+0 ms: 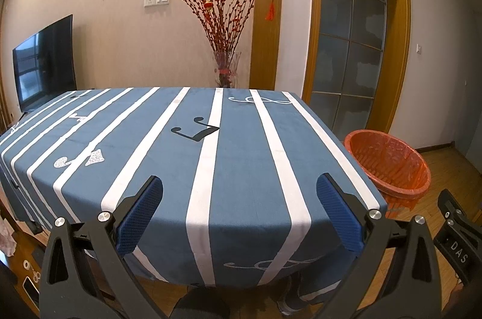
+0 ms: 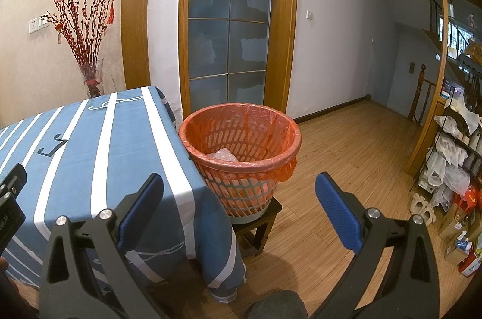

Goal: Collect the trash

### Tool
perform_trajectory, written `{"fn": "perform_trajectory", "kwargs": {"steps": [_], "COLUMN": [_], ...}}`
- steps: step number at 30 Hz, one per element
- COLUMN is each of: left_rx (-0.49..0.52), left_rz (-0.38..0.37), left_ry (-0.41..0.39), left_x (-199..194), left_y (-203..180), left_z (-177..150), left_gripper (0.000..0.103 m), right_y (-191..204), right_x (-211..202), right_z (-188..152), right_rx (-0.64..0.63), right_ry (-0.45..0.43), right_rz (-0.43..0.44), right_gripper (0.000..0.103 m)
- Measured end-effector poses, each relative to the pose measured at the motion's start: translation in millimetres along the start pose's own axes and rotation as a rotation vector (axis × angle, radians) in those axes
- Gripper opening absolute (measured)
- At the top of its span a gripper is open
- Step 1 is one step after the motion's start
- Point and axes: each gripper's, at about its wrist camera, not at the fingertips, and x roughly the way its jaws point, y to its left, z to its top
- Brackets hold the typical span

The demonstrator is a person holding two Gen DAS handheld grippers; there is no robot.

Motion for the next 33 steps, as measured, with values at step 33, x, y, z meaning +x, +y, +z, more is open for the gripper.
{"fn": "perform_trajectory", "kwargs": {"steps": [33], "left_rx": [-0.003], "left_rz": [0.001], "left_ry": [0.014], "left_x": [0.9], "left_y": [-4.2], "left_z": [-4.1], "left_gripper": [0.1], "right_y": [-0.3], "right_x": [0.2], "right_z": [1.0], "right_rx": [-0.001], "right_ry": [0.003], "right_rz": [0.002], "right_gripper": [0.098]}}
